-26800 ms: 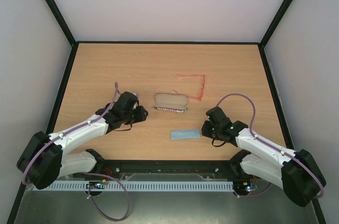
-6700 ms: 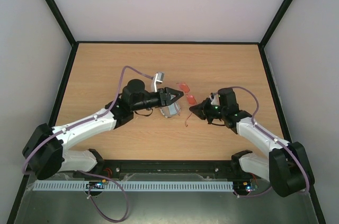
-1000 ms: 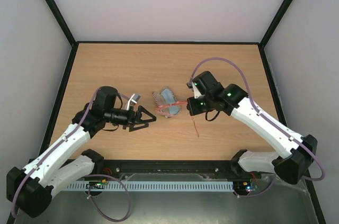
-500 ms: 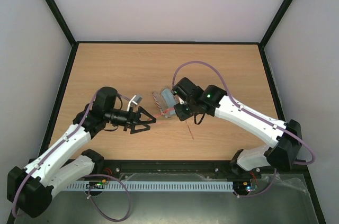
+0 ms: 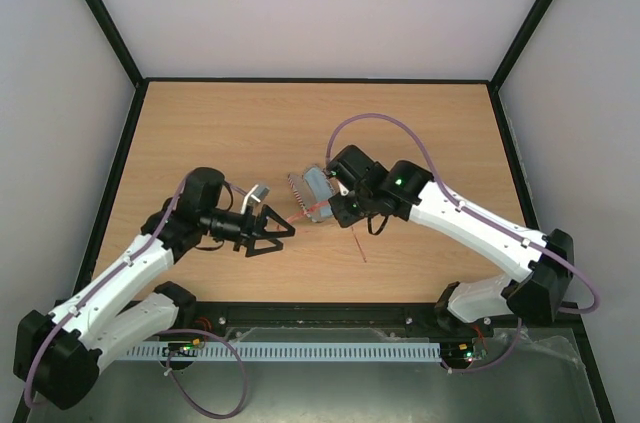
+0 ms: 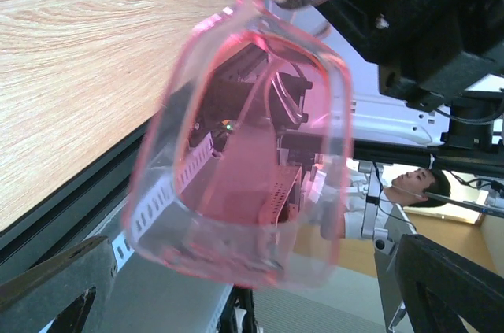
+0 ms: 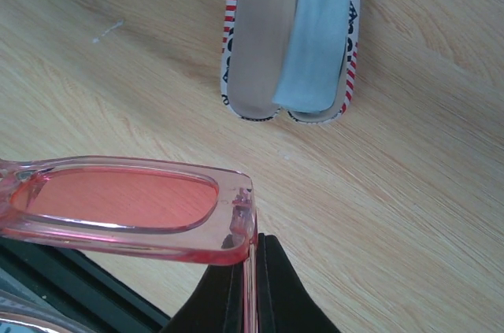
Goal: Organize the sunglasses
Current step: Fold the sunglasses.
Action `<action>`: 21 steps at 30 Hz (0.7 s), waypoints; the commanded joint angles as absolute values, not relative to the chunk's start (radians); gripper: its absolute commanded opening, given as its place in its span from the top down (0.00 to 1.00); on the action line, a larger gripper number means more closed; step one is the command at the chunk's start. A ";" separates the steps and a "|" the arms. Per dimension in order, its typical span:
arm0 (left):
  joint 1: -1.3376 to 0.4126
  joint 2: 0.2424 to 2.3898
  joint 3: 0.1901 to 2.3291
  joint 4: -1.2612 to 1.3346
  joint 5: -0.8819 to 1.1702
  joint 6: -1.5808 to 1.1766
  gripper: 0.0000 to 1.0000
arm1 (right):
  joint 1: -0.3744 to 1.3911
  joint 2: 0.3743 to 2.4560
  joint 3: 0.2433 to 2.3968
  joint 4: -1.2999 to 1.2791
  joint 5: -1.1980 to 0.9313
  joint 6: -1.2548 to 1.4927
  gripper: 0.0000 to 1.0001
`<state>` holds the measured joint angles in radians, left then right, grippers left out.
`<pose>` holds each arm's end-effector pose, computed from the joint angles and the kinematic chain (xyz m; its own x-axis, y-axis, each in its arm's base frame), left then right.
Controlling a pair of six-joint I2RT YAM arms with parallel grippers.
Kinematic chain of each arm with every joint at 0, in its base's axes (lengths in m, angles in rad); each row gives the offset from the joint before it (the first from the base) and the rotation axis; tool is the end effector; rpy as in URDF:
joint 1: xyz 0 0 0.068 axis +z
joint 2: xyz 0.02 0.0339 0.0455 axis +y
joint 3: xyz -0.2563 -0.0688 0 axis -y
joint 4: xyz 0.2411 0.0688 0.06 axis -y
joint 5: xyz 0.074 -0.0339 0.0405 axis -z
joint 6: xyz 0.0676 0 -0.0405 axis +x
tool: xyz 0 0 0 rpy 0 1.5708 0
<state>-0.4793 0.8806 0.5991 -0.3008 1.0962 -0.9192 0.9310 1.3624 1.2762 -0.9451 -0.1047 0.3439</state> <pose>0.1433 -0.1422 0.2441 -0.9876 0.1038 -0.1176 0.1396 0.2398 -0.9607 0.1644 0.2328 0.2821 -0.7620 -0.4623 -0.4534 -0.6086 0.7505 0.2576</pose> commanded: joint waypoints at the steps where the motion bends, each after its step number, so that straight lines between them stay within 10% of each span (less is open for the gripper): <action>1: -0.479 0.912 0.603 -0.299 1.122 -0.893 0.01 | 0.955 1.321 1.285 -0.964 -0.126 0.327 0.99; 21: -0.527 0.988 0.618 -0.283 1.143 -0.894 0.12 | 1.058 1.303 1.241 -0.947 -0.071 0.327 0.99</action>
